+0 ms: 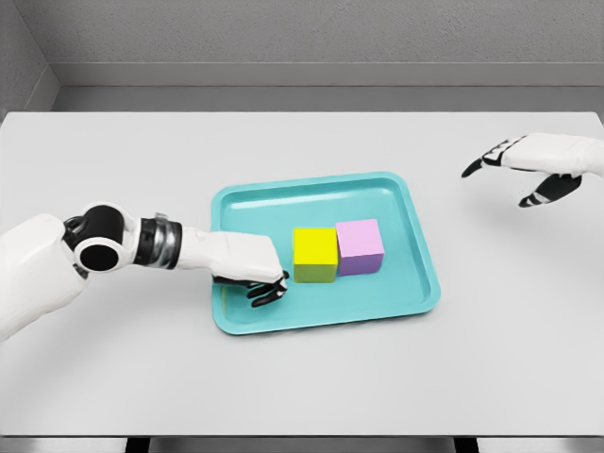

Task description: Push two cubes

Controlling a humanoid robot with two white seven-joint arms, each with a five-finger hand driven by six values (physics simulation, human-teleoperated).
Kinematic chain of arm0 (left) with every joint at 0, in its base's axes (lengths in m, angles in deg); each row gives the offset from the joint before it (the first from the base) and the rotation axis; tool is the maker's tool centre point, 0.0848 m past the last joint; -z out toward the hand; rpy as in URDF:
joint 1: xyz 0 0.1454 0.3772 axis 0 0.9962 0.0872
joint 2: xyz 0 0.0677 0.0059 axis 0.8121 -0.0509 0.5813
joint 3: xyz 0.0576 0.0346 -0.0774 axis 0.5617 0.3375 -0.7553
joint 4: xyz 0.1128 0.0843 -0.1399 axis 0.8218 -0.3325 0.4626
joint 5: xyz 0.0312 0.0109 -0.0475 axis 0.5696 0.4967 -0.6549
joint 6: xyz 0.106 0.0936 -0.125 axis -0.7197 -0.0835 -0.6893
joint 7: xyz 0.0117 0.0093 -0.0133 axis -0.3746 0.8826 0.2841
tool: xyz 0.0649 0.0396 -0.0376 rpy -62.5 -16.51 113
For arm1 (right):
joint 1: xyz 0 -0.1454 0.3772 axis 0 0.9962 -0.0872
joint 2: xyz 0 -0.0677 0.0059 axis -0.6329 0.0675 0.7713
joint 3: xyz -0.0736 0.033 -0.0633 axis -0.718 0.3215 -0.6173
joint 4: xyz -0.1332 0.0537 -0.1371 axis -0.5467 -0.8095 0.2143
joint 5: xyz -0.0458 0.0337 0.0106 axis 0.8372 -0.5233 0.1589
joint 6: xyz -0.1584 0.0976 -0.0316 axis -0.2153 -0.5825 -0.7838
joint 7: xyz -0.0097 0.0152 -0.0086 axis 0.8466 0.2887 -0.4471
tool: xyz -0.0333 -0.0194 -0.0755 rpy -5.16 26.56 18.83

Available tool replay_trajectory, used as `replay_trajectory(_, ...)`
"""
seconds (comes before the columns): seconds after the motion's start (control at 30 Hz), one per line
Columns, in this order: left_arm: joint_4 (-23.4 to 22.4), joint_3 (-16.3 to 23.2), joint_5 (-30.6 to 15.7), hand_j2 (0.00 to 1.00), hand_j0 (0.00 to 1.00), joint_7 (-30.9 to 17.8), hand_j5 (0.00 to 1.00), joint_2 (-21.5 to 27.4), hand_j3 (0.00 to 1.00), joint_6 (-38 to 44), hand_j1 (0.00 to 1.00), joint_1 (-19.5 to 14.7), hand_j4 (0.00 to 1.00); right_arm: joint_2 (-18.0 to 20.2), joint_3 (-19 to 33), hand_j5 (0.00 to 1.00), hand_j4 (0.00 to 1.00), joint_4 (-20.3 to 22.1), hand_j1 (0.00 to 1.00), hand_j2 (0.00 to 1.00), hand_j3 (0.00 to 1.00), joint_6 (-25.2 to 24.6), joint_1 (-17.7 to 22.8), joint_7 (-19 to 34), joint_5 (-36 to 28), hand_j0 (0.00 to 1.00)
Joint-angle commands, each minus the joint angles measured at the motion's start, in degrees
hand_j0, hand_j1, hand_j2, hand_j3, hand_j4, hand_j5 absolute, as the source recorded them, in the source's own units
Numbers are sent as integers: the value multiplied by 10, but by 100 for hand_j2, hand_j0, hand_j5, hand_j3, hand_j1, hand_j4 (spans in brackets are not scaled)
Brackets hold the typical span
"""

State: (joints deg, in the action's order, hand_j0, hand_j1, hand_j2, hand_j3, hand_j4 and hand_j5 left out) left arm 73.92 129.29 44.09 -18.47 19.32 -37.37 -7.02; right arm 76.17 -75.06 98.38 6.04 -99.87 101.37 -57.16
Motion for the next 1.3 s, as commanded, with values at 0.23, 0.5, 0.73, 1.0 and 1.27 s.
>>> replay_trajectory(0.23, -16, 2, 22, 2, 2, 0, 2, -25, 2, 1, 2, -1, 2, -1, -12, 100, 100, -6, 100, 100, 100, -2, 1, 0, -40, 100)
replay_trajectory(0.5, -26, 2, 22, 2, 2, 0, 2, -32, 2, 1, 2, -1, 2, -1, -11, 100, 100, -6, 100, 100, 100, -2, 3, 0, -40, 100)
replay_trajectory(0.73, -26, 2, 23, 2, 2, 0, 2, -50, 2, 1, 2, -2, 2, -1, -8, 100, 100, -6, 100, 100, 100, -2, 4, 0, -40, 100)
replay_trajectory(1.0, -29, 2, 28, 2, 2, 0, 2, -50, 2, 1, 2, -4, 2, 2, -2, 100, 100, -5, 100, 100, 100, -2, 4, 0, -40, 100)
replay_trajectory(1.27, -25, -4, 22, 5, 5, 0, 5, -23, 5, 1, 5, -19, 5, 3, 75, 100, 100, -5, 100, 100, 100, -2, 45, 0, -41, 100)
